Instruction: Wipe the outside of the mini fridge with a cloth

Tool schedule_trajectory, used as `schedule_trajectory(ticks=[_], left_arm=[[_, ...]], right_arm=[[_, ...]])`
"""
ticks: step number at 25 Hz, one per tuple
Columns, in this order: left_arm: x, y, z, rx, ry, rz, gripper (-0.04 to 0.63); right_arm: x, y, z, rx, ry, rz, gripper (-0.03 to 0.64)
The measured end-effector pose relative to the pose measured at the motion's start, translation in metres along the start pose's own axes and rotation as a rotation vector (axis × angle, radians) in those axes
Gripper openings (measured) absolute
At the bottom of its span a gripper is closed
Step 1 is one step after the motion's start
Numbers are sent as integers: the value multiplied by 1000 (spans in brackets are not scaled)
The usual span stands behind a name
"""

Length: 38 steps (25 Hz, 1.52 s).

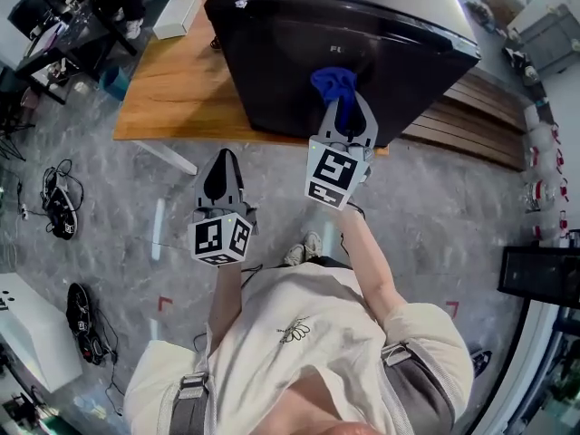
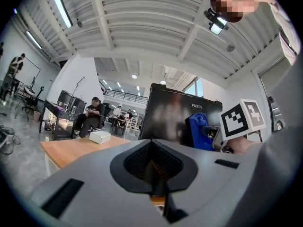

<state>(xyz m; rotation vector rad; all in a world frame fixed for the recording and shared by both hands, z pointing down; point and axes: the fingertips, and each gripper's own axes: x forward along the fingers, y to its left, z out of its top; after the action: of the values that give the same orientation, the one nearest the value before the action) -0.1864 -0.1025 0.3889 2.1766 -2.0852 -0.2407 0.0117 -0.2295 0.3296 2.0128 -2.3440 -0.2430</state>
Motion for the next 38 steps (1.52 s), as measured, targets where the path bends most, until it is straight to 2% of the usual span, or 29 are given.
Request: schedule_trajectory(ticks=[7, 12, 22, 25, 29, 32, 35, 38], left_arm=[[21, -29, -8, -14, 13, -79, 5], [33, -45, -13, -13, 24, -118, 5], [48, -60, -14, -3, 26, -147, 5], [48, -59, -15, -2, 28, -141, 5], [46, -57, -14, -1, 26, -128, 5], [42, -52, -13, 2, 23, -117, 5], [34, -46, -11, 17, 13, -99, 5], [23, -38, -7, 32, -3, -88, 5]], right_arm=[[-12, -94, -25, -14, 36, -211, 61], [-17, -160, -45, 25, 95, -360, 61], [-17, -221, -58, 48, 124, -488, 61], [-21, -227, -46, 42, 130, -506, 61], [-36, -221, -46, 74, 86, -471, 61], [-49, -190, -34, 106, 40, -388, 61], [-48, -136, -19, 136, -1, -249, 61], [-34, -65, -8, 162, -18, -64, 61]])
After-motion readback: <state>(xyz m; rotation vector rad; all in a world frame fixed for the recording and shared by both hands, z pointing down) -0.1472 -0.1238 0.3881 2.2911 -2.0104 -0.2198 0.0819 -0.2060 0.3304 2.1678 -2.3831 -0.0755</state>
